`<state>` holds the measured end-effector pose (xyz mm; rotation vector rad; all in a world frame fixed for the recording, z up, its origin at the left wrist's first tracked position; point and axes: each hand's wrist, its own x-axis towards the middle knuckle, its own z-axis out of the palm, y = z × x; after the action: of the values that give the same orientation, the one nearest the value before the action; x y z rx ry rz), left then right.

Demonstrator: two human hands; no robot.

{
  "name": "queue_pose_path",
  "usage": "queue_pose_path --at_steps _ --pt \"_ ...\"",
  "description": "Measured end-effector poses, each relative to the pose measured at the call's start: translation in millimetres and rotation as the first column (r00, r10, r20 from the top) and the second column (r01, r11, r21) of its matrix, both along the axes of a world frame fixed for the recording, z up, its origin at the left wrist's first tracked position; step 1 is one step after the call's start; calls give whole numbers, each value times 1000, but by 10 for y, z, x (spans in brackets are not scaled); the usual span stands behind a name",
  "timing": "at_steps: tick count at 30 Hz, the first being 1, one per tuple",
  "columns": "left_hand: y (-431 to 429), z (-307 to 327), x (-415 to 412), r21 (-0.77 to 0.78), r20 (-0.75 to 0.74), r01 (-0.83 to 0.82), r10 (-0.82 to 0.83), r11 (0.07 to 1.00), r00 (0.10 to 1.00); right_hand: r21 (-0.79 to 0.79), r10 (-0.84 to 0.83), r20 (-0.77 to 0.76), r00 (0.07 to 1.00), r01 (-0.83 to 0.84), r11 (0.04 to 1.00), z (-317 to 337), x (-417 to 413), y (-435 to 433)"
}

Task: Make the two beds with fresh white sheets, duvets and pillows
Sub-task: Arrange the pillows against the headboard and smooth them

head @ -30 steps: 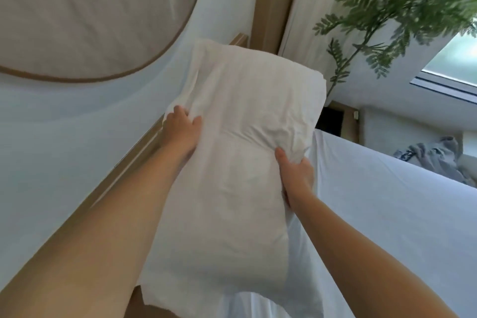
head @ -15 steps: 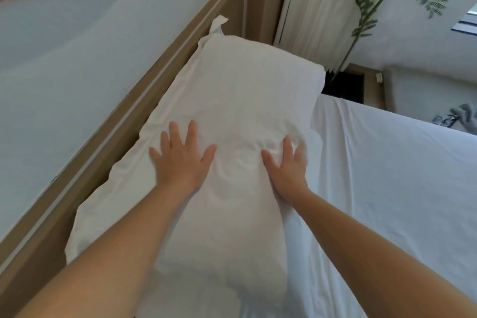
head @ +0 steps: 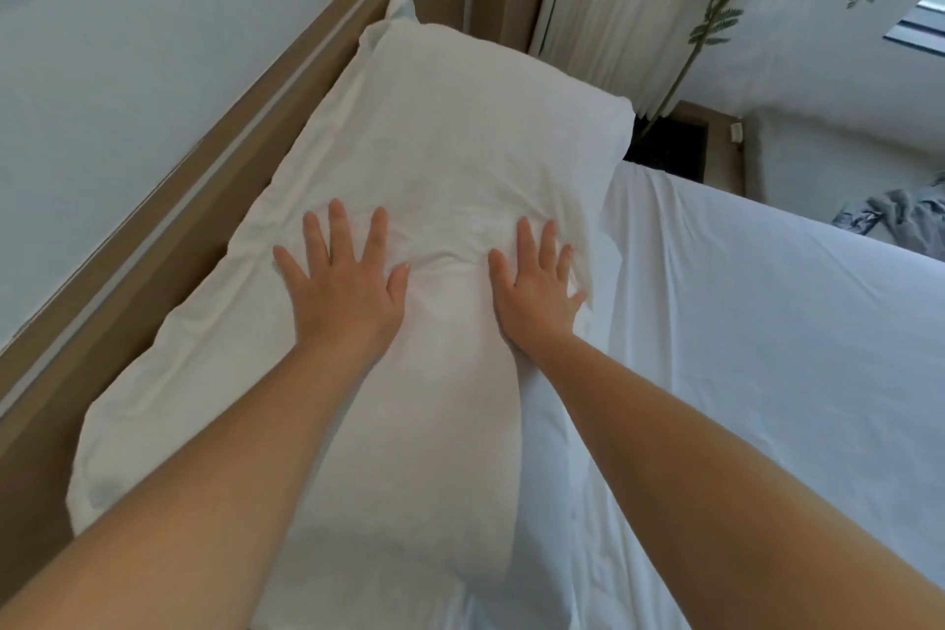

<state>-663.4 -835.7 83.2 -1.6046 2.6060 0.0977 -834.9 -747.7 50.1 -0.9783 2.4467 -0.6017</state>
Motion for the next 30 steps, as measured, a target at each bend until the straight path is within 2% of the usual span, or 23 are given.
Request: queue_pose_path --at_steps 5,7,9,14,17,20,22,24,26,28,30 --pt "638 109 -250 -80 -24 265 -268 961 963 -118 -163 300 940 207 971 -234 -255 493" --pt "893 47 -393 -87 32 331 -329 940 944 -182 -170 432 886 270 945 -381 -344 706" --pt "1148 -59 -535 -96 107 367 -357 925 928 -167 -183 521 834 310 936 -544 -376 965" --pt "1934 -329 -851 -42 318 458 -422 888 849 -122 -190 655 732 350 929 -851 -421 1644" --pt "2454 -544 -1130 -21 422 436 -387 900 820 -155 -162 667 727 348 925 -1023 -618 1929" --pt "2658 -909 -1344 -4 352 317 -295 948 888 -194 -144 690 709 373 907 -1323 -844 2072" --pt "2647 -1299 -1475 -25 235 215 -204 976 950 -255 -104 671 734 360 898 -1710 -953 2171" --pt "2432 -1490 -1450 -35 42 157 -156 987 987 -294 -102 668 737 387 874 -1886 -936 2123" --pt "2346 -1844 -1469 -146 -101 218 -234 965 967 -383 -62 643 763 391 837 -2318 -865 2140" --pt "2256 -2126 -1456 -185 -35 320 -331 929 943 -406 -33 663 747 397 823 -2703 -768 2083" --pt "2196 -2330 -1444 -191 2 331 -337 924 942 -464 43 679 733 383 799 -2947 -670 2083"
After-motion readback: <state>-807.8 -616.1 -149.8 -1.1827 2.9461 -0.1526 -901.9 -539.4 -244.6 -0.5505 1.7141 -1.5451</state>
